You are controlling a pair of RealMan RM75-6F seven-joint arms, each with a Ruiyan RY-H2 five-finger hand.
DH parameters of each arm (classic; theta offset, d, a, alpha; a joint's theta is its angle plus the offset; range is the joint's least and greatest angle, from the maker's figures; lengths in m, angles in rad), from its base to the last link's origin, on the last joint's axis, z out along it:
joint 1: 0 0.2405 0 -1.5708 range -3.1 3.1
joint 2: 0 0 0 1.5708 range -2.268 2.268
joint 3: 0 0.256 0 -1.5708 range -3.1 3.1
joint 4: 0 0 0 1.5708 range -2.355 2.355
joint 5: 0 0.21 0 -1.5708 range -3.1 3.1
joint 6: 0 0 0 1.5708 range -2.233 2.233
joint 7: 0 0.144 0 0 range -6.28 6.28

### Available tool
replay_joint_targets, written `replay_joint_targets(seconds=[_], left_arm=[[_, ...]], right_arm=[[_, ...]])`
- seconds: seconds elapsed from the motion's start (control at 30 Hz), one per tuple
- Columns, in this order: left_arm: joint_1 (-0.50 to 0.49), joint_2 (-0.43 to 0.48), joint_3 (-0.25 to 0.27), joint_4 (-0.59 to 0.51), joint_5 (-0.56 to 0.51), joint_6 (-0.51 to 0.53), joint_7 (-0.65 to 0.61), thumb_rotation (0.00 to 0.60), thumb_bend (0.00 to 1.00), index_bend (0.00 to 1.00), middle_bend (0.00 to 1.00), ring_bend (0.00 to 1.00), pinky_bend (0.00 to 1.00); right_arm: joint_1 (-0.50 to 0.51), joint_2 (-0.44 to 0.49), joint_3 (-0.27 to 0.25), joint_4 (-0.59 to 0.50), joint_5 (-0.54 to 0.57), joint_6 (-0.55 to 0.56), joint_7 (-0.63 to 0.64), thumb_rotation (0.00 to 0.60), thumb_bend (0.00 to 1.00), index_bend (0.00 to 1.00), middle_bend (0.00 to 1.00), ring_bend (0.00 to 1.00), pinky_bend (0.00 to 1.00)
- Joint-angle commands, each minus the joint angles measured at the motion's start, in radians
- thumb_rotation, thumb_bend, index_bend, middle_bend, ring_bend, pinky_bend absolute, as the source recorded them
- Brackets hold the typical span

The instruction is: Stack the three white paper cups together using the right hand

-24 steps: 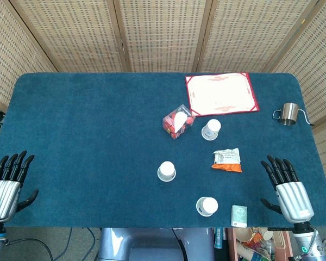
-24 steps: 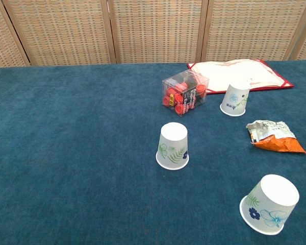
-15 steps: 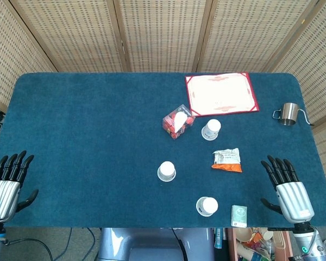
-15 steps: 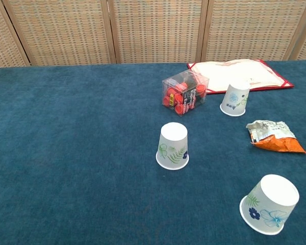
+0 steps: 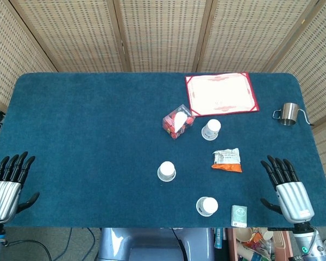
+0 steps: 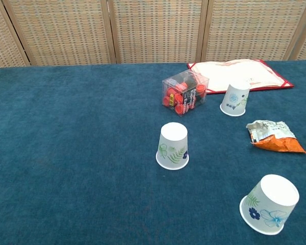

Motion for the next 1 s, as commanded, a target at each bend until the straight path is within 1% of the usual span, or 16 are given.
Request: replay_joint_targets(seconds=[0.03, 0.47, 0.57, 0.63, 0.77, 0.93, 1.0], left_arm=[[0.0, 0.006, 0.002, -0.01, -0.005, -0.005, 0.009, 0.6, 0.24, 0.0, 0.0, 0.0, 0.0], [0.004, 0.015, 0.003, -0.028, -0.003, 0.0, 0.021, 0.6, 0.24, 0.0, 0.0, 0.0, 0.0], [0.004, 0.017, 0.002, -0.028, -0.004, -0.001, 0.018, 0.6, 0.24, 0.0, 0.0, 0.0, 0.0], [0.004, 0.018, 0.002, -0.028, -0.004, 0.0, 0.017, 0.6, 0.24, 0.0, 0.0, 0.0, 0.0], [0.004, 0.018, 0.003, -0.028, -0.003, -0.002, 0.018, 0.6, 0.24, 0.0, 0.0, 0.0, 0.0], [0.003, 0.016, 0.002, -0.027, -0.002, -0.003, 0.023, 0.6, 0.24, 0.0, 0.0, 0.0, 0.0], [0.003, 0.015, 0.001, -0.028, -0.003, -0.002, 0.024, 0.6, 0.24, 0.0, 0.0, 0.0, 0.0]], right_arm=[[0.001, -0.001, 0.0, 0.003, 0.0, -0.001, 0.002, 0.6, 0.07, 0.0, 0.0, 0.0, 0.0], [0.001, 0.003, -0.005, 0.003, -0.028, 0.018, 0.038, 0.6, 0.07, 0.0, 0.0, 0.0, 0.0], [0.003, 0.005, -0.01, 0.001, -0.046, 0.024, 0.059, 0.6, 0.07, 0.04, 0.0, 0.0, 0.0], [0.006, 0.007, -0.016, -0.002, -0.066, 0.032, 0.084, 0.6, 0.07, 0.1, 0.0, 0.0, 0.0], [0.014, 0.025, -0.028, -0.029, -0.092, 0.028, 0.124, 0.6, 0.07, 0.16, 0.0, 0.0, 0.0], [0.036, 0.051, -0.029, -0.08, -0.143, 0.021, 0.098, 0.6, 0.07, 0.22, 0.0, 0.0, 0.0], [0.051, 0.058, -0.035, -0.087, -0.175, 0.011, 0.106, 0.6, 0.07, 0.24, 0.0, 0.0, 0.0]])
